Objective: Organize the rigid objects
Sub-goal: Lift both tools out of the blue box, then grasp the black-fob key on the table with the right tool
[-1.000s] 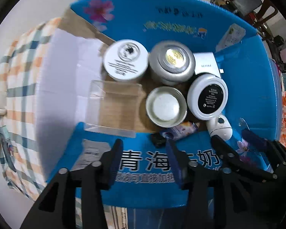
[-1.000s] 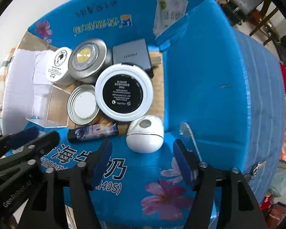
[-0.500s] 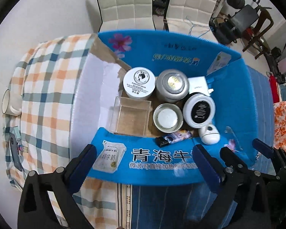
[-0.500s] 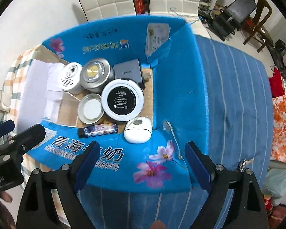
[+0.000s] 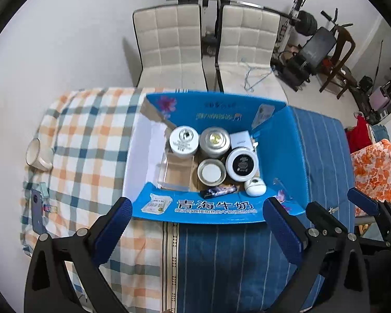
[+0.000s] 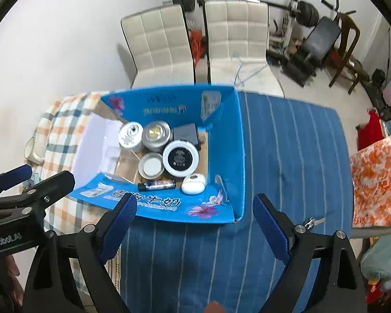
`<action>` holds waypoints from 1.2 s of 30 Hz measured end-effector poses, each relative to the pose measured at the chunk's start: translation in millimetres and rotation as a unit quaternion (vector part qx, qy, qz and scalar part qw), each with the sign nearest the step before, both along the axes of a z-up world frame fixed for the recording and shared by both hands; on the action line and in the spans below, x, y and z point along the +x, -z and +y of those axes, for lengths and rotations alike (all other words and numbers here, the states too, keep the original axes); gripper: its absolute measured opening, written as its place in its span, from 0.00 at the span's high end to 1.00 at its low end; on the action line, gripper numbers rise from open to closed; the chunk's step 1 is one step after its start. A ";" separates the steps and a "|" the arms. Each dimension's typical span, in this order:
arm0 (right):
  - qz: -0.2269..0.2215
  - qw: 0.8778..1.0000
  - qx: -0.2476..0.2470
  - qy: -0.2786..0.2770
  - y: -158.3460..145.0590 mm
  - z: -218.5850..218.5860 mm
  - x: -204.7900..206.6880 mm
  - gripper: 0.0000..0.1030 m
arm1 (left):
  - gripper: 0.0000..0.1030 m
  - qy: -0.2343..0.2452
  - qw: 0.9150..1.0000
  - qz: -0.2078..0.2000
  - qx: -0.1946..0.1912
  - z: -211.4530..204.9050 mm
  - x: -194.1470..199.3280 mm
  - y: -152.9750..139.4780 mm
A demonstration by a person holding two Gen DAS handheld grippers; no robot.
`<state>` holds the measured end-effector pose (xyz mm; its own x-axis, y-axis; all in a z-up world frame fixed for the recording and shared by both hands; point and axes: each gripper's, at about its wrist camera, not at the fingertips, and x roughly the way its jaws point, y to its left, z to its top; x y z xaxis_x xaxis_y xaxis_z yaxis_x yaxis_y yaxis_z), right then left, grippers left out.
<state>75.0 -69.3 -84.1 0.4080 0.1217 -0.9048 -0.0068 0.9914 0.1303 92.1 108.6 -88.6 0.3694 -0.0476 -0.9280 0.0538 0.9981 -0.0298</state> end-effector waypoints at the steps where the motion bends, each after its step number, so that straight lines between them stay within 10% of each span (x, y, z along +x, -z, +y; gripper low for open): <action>1: -0.005 1.000 0.002 0.001 -7.3 -2.1 -2.9 0.10 | 0.00 0.001 1.000 -0.007 -0.001 -1.0 -2.0 -6.1; 8: -0.017 0.999 0.025 0.031 -25.8 -33.6 -17.7 0.08 | 0.00 0.003 0.999 -0.042 -0.013 -13.3 -5.9 -23.7; 15: 0.050 0.988 0.021 0.147 36.1 -109.0 -22.9 0.08 | 0.00 0.015 1.000 -0.019 -0.009 -46.1 10.3 15.5; 29: 0.202 0.906 0.097 0.359 223.8 -261.5 -41.2 0.09 | 0.00 0.042 0.997 0.056 -0.022 -124.0 31.4 126.1; 33: 0.197 0.905 0.086 0.368 242.6 -262.2 -28.3 0.26 | 0.00 0.057 0.996 0.062 -0.012 -136.0 28.9 130.6; 36: 0.197 0.914 0.015 0.354 238.6 -253.6 -19.3 0.58 | 0.00 0.067 0.996 0.055 0.000 -138.0 27.0 130.1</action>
